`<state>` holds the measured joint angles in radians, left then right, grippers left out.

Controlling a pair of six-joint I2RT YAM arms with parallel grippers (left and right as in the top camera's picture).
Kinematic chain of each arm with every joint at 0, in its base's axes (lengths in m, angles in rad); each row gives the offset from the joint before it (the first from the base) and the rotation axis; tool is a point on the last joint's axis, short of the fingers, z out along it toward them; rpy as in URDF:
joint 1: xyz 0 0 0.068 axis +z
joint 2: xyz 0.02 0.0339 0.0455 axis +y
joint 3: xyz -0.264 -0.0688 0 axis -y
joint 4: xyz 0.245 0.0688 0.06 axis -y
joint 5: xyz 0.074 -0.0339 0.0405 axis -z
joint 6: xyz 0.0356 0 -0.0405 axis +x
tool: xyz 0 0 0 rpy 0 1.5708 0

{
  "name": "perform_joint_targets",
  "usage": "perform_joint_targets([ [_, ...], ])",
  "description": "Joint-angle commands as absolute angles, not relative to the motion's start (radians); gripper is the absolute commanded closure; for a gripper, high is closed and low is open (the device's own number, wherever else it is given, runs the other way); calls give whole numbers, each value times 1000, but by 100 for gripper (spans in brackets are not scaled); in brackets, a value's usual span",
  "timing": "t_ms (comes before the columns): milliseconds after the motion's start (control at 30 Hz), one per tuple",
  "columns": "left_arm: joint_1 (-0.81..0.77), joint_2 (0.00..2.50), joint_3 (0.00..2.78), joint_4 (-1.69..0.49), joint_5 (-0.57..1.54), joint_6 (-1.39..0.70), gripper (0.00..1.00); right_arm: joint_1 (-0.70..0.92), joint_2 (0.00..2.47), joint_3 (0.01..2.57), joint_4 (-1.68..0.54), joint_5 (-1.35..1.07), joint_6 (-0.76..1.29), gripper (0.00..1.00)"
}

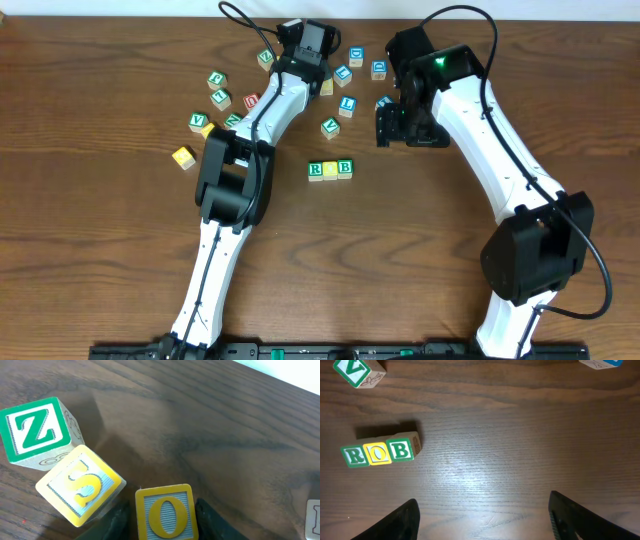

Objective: Spell out ROBOT
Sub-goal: 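Lower the left gripper onto a yellow O block and close on it, then carry the yellow O block down toward the right of the B block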

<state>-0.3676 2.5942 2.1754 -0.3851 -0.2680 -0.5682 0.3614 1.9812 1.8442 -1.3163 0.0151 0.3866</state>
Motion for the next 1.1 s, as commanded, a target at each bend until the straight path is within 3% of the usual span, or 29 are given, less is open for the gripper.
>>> perform_joint_targets([
  [0,-363,2614,2177,-387,-279,-543,65,368,1982,1838,-1313,24,396,22],
  [600,-363,2500,2181,-455,-279,-464,68,368,1982,1838,-1286,24,396,22],
  [933,-364,2284,2181,-687,-266,-437,68,310,1981,1841,-1158,3,395,15],
  [1067,-366,2182,2181,-834,-162,-437,68,243,1980,1854,-1107,-46,395,15],
])
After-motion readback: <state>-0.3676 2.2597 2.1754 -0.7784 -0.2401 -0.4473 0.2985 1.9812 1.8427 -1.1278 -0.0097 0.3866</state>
